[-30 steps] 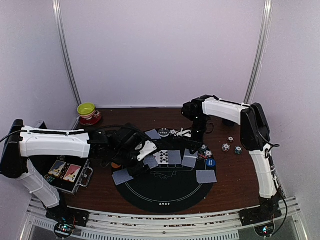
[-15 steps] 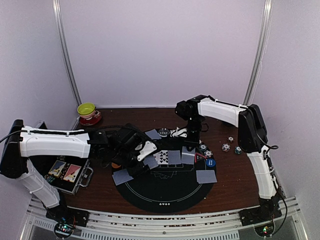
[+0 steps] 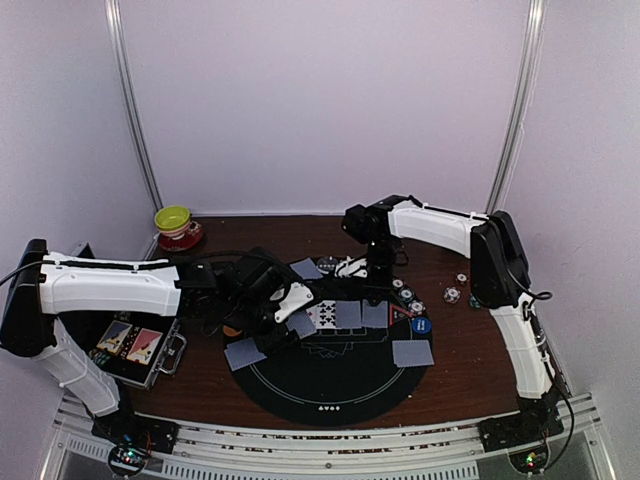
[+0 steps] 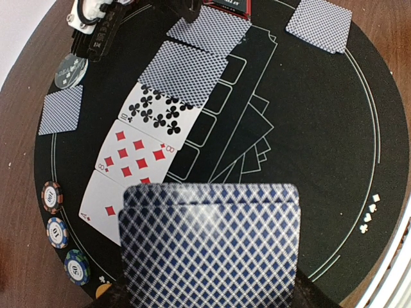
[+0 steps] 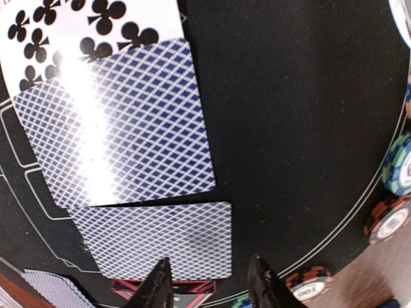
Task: Distribute texas hold em gaming equipment
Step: Place the poker card in the community card area.
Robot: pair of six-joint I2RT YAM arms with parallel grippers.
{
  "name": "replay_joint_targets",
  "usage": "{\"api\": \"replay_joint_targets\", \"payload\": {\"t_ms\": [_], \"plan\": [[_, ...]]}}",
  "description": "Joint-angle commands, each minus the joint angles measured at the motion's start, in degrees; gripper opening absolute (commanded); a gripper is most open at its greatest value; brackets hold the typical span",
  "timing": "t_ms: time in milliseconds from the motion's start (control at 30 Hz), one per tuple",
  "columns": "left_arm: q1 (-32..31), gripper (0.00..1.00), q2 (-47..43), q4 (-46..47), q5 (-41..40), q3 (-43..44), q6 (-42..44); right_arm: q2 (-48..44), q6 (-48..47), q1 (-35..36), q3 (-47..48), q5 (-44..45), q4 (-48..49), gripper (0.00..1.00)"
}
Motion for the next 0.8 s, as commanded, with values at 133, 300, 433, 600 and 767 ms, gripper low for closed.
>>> {"api": "replay_joint_targets", "payload": {"t_ms": [133, 300, 433, 600, 767], "plan": [[0.08, 0.66, -1.42, 1.11, -0.05, -0.24, 0.42, -3.03, 1.56, 0.74, 1.29, 3.64, 4.67, 0.57], [0.08, 0.66, -1.50, 1.10, -0.24, -0.15, 0.40, -7.10, 7.11, 1.69, -2.60, 2.60, 11.58, 0.72], [0.08, 0.66, -1.59, 1.24, -0.17, -0.19, 0.36, -12.83, 12.91, 3.87, -11.63, 1.92, 22.92, 0.99], [0.08, 0.66, -1.75, 1.29, -0.15, -0.26, 0.23, -14.02, 21.46, 5.91, -16.34, 3.10, 31.80, 1.00], [0.08, 0.66, -2.09, 1.37, -0.24, -0.36, 0.19, -12.51, 26.84, 7.02, -17.93, 4.82, 37.25, 1.00]]}}
